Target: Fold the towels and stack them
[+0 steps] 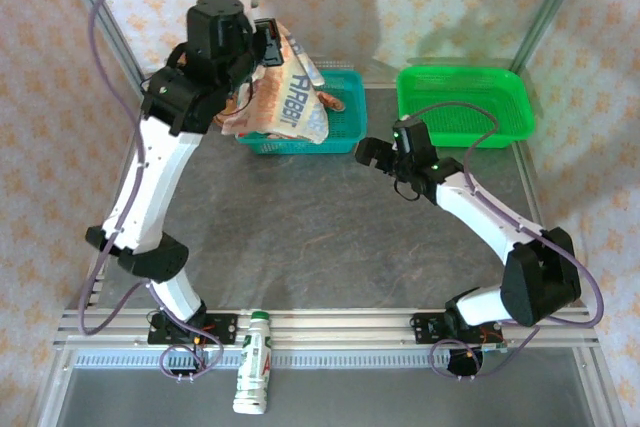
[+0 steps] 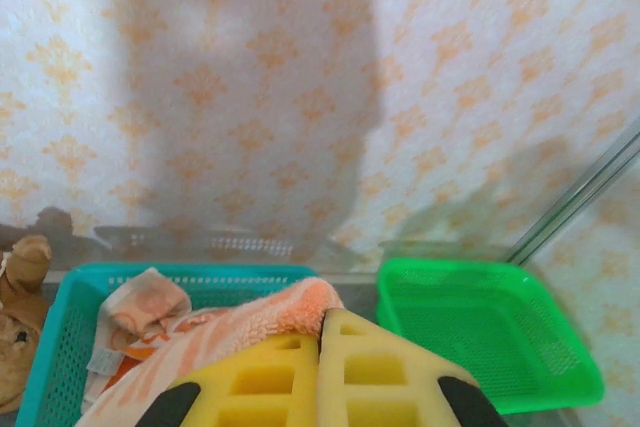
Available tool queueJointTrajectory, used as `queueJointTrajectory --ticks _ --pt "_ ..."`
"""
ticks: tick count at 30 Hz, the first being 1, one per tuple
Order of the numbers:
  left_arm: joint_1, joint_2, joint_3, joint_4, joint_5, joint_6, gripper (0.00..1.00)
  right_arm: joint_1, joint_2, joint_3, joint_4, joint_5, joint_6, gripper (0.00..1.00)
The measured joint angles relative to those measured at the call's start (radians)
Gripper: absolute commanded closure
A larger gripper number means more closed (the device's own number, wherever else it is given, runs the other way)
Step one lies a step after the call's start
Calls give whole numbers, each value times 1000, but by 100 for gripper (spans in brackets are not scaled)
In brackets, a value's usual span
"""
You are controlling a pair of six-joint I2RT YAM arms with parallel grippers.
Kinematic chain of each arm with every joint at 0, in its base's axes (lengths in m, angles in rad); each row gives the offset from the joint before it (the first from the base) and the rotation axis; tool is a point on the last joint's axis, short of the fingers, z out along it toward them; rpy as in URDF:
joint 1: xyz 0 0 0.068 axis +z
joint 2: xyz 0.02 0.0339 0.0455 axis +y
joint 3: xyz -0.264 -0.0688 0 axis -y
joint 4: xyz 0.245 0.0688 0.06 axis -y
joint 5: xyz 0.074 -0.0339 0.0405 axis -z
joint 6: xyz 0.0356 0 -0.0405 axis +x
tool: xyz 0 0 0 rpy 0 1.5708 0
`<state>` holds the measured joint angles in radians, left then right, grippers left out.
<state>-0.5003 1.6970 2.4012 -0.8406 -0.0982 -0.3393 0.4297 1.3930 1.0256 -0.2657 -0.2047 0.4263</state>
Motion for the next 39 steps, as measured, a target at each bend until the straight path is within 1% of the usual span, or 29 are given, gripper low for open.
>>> queueJointTrajectory --ticks 3,5,9,13,17,19,24,26,29,33,39 --pt "-48 -60 -16 1 -42 -4 100 0 7 3 5 -2 0 1" --pt "-78 -114 -70 3 -57 -14 100 0 9 4 5 -1 0 1" --pt "-149 -231 -249 0 -85 -74 100 0 9 4 5 2 0 1" --pt "-223 -320 -469 15 -106 -169 100 0 13 4 5 2 -4 1" --pt "-259 -381 -692 46 -111 -270 100 0 17 4 4 5 -12 1" --pt "-259 -385 -763 47 -112 -314 100 0 18 4 4 6 -16 1" --pt "-252 -363 -845 71 -121 -348 100 0 18 4 2 6 -19 1" --pt "-232 -351 -880 98 -119 -349 100 0 18 4 1 6 -19 1" --pt "-176 -315 -930 135 -109 -344 100 0 18 1 2 5 -19 1" --pt "-126 -254 -930 158 -89 -332 100 0 18 -11 -2 2 -20 1" --pt "-103 -185 -862 191 -67 -271 100 0 18 -18 -3 -14 -24 1"
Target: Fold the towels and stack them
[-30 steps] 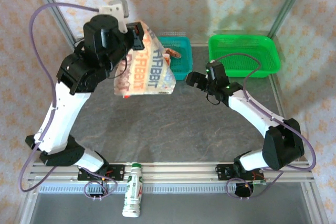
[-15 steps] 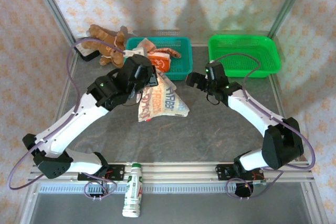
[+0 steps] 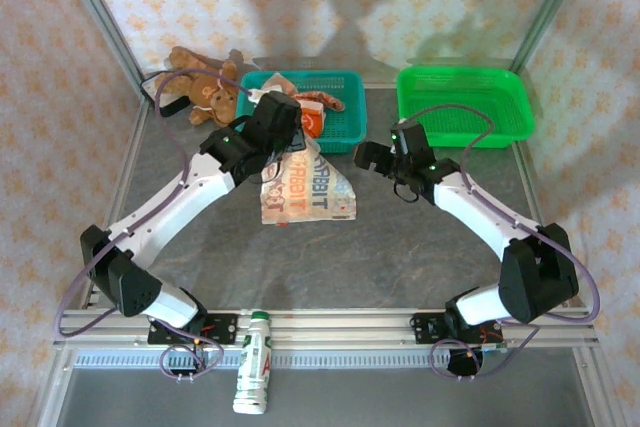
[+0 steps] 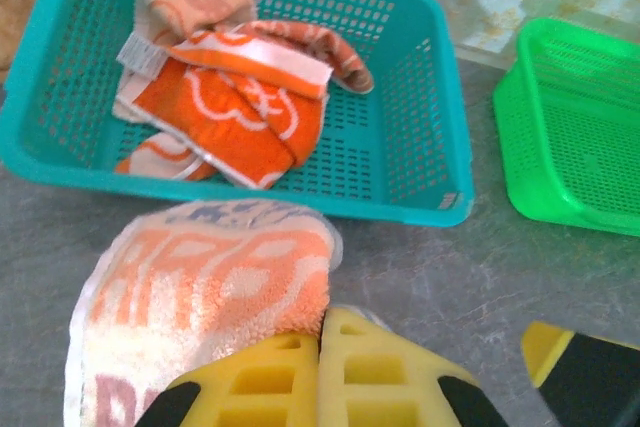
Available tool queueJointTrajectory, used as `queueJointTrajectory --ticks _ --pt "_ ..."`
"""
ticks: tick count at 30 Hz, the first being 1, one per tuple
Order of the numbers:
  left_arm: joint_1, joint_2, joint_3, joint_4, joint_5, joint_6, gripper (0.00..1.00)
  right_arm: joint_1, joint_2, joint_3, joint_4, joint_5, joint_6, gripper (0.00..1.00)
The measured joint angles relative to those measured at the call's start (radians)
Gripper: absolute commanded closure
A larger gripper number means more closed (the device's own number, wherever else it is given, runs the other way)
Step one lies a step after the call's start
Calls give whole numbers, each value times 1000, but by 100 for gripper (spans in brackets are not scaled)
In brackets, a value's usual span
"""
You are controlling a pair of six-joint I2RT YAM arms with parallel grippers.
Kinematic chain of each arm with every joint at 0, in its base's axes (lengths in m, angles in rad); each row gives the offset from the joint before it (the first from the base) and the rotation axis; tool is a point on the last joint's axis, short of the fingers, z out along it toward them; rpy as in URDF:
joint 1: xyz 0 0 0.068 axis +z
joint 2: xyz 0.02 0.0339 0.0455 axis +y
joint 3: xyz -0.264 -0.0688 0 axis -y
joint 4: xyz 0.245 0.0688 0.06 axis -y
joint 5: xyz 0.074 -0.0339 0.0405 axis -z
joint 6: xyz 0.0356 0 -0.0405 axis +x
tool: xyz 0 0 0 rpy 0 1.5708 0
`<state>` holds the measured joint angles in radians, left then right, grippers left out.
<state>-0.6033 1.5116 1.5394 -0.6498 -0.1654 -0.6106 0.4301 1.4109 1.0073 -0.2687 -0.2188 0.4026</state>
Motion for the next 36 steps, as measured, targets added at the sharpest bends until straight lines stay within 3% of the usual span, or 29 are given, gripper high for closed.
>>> queueJointTrajectory --ticks 4,5,7,9,13,16,19,21,24,27,30,36 --pt "28 68 12 43 1 55 100 7 -3 -12 -3 -11 -8 1" --pt "34 90 12 48 1 68 94 11 -9 -18 -4 -14 -12 1" --pt "41 137 12 50 1 101 69 20 -25 -31 -10 -15 -16 1" --pt "42 179 12 49 -1 120 51 30 -50 -47 -16 -14 -21 0" --pt "41 198 -3 35 -1 134 36 49 -89 -81 -24 -14 -21 1" --pt "41 153 -61 36 -8 131 31 84 -103 -98 -51 11 -9 5" --pt "41 59 -177 34 -27 113 31 137 -107 -114 -65 36 11 19" --pt "41 -11 -261 26 -31 96 32 169 -103 -135 -64 33 23 36" --pt "41 -103 -393 18 -31 56 37 198 -62 -152 -64 23 41 47" --pt "41 -174 -545 16 -21 3 48 219 11 -153 -60 14 56 51" --pt "41 -211 -681 32 9 -40 50 235 74 -153 -55 7 68 57" --pt "41 -169 -768 85 63 -81 60 253 156 -153 -49 14 93 63"
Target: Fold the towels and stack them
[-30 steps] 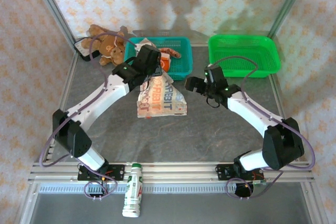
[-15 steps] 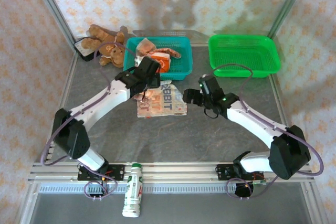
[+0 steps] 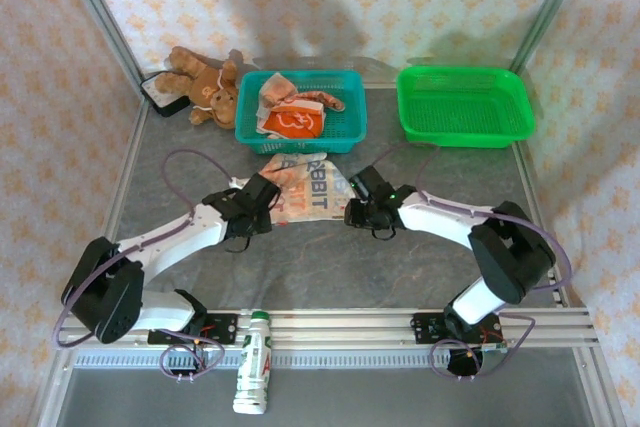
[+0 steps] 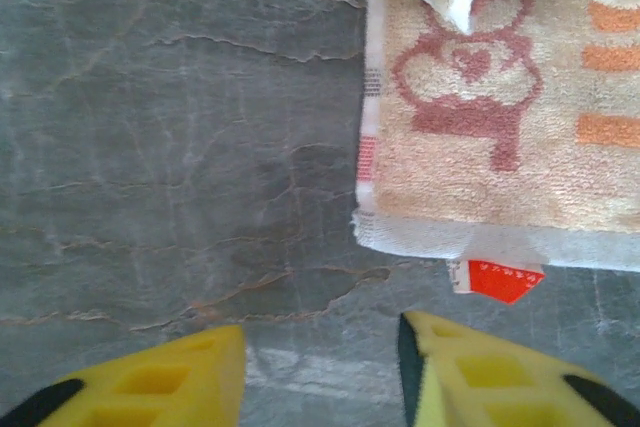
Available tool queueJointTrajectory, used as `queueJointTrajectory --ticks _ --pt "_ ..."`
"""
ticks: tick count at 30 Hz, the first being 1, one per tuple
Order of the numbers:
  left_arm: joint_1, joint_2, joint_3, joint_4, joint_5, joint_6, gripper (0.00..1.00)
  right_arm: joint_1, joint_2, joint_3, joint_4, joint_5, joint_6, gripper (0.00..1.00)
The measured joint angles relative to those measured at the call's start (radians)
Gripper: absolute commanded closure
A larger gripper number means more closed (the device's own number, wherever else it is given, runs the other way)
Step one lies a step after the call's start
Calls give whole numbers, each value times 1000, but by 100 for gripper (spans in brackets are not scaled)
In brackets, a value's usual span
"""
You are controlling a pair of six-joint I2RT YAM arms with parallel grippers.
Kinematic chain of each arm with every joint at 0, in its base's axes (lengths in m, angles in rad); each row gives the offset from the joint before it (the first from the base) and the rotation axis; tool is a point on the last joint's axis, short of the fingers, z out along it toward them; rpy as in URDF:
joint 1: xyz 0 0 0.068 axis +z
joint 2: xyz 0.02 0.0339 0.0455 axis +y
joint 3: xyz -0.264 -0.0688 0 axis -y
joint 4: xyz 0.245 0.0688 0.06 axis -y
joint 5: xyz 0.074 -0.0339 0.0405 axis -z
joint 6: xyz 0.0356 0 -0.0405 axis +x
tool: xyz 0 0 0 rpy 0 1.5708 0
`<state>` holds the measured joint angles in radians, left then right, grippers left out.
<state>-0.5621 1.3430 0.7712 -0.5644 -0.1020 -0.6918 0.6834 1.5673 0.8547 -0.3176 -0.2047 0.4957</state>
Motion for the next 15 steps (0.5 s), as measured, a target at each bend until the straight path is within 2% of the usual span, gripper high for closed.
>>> queueJointTrajectory --ticks 6,15 --pt "0 121 14 56 16 7 60 1 46 23 -1 16 2 65" --pt "8 214 65 106 16 15 60 10 98 110 -13 38 -2 65"
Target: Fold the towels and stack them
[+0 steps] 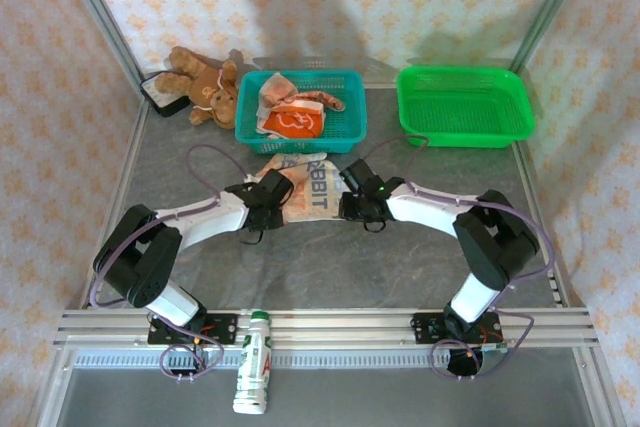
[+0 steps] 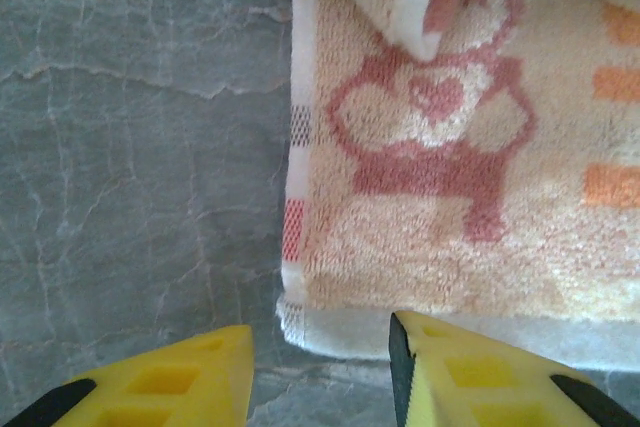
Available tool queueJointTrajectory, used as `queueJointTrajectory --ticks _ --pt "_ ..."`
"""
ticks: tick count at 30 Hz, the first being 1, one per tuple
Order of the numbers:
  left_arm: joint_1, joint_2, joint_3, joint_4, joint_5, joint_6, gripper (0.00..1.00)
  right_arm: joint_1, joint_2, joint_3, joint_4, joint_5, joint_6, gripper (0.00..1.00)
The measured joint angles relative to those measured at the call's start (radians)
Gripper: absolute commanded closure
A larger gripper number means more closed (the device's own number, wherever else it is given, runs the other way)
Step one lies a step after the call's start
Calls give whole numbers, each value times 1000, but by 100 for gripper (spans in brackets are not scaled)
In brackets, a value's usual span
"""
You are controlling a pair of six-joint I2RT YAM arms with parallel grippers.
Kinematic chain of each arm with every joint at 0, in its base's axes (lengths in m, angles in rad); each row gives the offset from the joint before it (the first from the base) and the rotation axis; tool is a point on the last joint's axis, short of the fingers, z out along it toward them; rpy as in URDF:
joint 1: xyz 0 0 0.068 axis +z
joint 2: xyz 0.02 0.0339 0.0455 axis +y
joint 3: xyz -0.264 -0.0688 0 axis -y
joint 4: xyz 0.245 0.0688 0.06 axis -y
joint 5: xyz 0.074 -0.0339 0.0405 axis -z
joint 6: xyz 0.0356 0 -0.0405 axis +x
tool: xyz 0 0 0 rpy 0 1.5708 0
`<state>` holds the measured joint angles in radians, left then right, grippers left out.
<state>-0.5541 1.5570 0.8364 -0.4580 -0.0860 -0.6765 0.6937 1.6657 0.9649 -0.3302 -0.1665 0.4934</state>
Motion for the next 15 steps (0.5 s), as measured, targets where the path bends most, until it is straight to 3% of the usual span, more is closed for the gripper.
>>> queueJointTrajectory --ticks 15 --pt "7 59 8 37 0 19 69 2 82 33 -15 3 -19 65"
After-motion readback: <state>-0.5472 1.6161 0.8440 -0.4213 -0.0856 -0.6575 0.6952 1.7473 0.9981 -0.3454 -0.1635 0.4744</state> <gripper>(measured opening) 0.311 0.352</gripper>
